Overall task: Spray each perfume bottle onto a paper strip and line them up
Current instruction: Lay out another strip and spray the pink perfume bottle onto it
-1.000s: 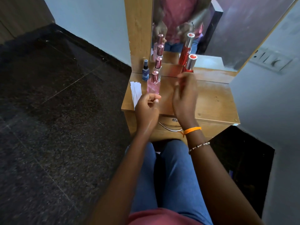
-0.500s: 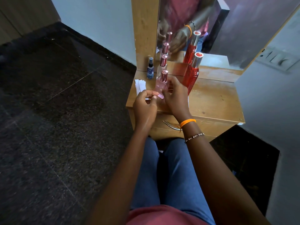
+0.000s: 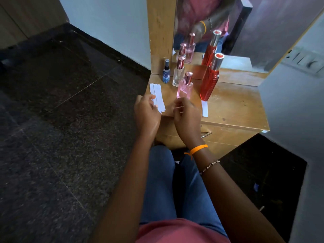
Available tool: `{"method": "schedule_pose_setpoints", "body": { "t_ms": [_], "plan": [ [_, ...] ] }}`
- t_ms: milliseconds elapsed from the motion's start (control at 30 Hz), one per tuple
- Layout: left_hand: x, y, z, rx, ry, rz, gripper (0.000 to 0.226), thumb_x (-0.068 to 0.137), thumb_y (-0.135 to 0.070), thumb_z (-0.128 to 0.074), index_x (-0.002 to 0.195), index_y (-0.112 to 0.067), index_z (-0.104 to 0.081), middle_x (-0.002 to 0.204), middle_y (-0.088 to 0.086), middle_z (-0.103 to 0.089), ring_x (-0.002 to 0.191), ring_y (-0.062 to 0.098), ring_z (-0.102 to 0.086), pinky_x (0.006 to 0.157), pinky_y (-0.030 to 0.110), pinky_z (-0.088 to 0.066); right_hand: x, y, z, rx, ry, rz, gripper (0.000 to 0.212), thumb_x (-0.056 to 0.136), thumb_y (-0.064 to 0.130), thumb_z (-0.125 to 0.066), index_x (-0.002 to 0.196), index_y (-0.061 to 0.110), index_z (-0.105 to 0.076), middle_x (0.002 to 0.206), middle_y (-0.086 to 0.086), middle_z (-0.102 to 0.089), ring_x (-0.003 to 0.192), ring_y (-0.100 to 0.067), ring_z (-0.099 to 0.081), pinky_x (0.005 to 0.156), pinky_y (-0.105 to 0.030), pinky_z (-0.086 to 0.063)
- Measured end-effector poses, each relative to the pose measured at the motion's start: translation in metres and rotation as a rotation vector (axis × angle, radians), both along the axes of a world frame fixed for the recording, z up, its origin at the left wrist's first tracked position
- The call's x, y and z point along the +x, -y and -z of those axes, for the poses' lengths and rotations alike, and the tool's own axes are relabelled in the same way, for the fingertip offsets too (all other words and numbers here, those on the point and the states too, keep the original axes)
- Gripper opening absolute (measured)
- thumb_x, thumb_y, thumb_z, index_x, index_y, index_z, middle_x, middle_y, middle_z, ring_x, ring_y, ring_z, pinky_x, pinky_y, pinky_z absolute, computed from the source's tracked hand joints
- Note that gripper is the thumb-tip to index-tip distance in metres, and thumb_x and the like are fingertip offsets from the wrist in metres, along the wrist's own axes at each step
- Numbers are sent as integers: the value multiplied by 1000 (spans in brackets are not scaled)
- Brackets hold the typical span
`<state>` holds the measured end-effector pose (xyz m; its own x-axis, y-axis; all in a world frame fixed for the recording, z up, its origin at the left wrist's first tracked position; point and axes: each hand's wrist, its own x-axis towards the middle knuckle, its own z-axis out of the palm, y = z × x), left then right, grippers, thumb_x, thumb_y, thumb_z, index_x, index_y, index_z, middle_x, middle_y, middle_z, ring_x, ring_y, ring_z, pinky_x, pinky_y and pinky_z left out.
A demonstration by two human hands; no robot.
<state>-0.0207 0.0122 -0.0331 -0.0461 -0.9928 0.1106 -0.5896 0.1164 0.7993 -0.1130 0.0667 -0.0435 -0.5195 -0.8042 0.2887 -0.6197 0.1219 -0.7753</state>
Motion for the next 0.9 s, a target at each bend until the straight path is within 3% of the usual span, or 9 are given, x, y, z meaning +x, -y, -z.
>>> {"method": "schedule_pose_setpoints", "body": {
  "t_ms": [200, 367, 500, 667, 767, 900],
  "plan": [
    [0, 1, 8, 31, 95, 83, 38, 87, -6, -58, 124, -10, -56, 119, 12, -53, 109, 26, -54, 88, 33, -48, 8, 35, -6, 141, 120, 0, 13, 82, 4, -63, 93, -1, -61, 91, -18, -67, 88, -33, -62, 80, -47, -50],
    [3, 5, 10, 5, 93, 108, 30, 93, -10, -50, 121, -7, -59, 118, 15, -55, 108, 26, -54, 82, 25, -41, 9, 53, -7, 194, 265, 65, 13, 79, 9, -70, 87, 7, -60, 87, -10, -64, 87, -29, -64, 68, -33, -50],
    [4, 5, 11, 12, 81, 118, 32, 92, -7, -51, 123, -8, -57, 120, 13, -54, 109, 24, -55, 87, 27, -45, 11, 57, -6, 215, 311, 104, 18, 72, 10, -75, 85, 5, -63, 88, -17, -69, 83, -33, -67, 73, -45, -57],
    [6, 3, 11, 24, 35, 128, 46, 85, 0, -59, 130, -10, -50, 113, 10, -55, 102, 21, -56, 84, 30, -48, 7, 57, -4, 213, 401, 113, 16, 73, 7, -76, 83, 7, -63, 91, -18, -70, 85, -32, -68, 74, -42, -58],
    [6, 1, 10, 24, 30, 129, 49, 84, 2, -60, 130, -11, -50, 110, 10, -54, 100, 20, -56, 82, 28, -47, 4, 56, -5, 222, 334, 127, 14, 75, 10, -74, 86, 3, -68, 91, -17, -72, 83, -27, -67, 66, -26, -46],
    [3, -1, 11, 29, 53, 127, 42, 86, 0, -57, 126, -15, -53, 123, 11, -51, 112, 25, -53, 90, 36, -50, 0, 55, -5, 212, 308, 119, 14, 76, 12, -72, 81, 0, -67, 81, -16, -70, 76, -26, -64, 63, -28, -43]
  ]
}}
